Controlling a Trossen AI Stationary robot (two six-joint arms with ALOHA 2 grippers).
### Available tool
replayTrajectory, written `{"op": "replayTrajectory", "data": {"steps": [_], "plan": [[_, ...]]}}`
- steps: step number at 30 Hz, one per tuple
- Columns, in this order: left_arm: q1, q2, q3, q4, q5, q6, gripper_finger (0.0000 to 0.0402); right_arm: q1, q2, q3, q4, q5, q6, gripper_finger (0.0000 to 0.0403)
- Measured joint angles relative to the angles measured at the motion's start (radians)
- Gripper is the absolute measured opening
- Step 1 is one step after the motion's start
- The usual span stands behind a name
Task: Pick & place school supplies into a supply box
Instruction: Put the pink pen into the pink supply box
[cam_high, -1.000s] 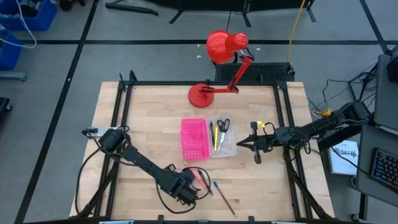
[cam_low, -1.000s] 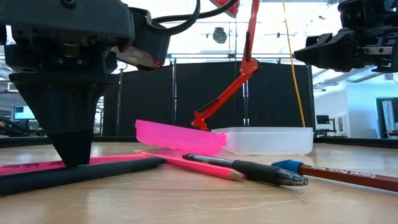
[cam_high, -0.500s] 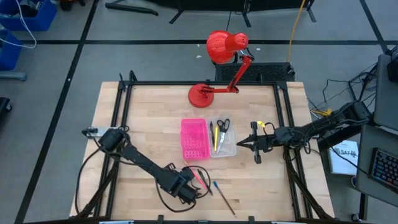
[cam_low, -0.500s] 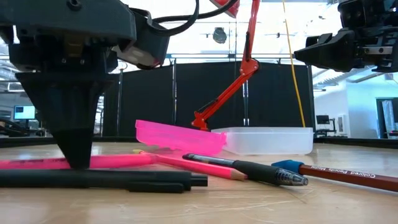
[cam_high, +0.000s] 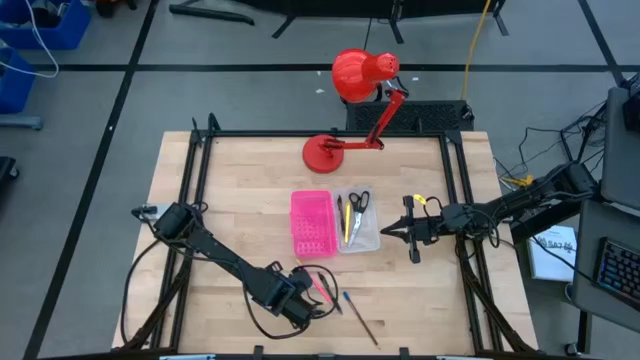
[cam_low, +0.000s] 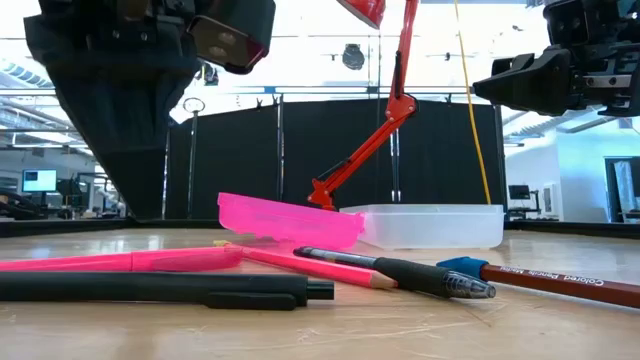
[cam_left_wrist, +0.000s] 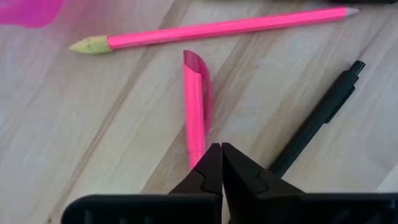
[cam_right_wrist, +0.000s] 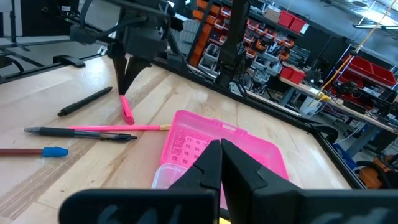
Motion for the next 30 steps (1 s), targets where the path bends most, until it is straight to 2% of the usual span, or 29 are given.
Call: {"op": "replayTrajectory", "data": {"steps": [8, 15, 24, 30], "plan": [[0.007, 0.012, 0.001, 0.051, 0.021, 0.129, 0.0086, 0.0, 0.0, 0.0, 0.0, 0.0, 0.007, 0.0], [0.019, 0.031, 0.0, 0.0, -0.004, 0.166, 0.0129, 0.0, 0.0, 0.0, -0.001, 0.0, 0.008, 0.0], [0.047, 0.034, -0.043, 0.029, 0.011, 0.182, 0.0153, 0.0, 0.0, 0.0, -0.002, 0.0, 0.008, 0.0], [0.05, 0.024, -0.13, 0.141, 0.016, 0.173, 0.0154, 0.0, 0.0, 0.0, -0.003, 0.0, 0.007, 0.0]]}}
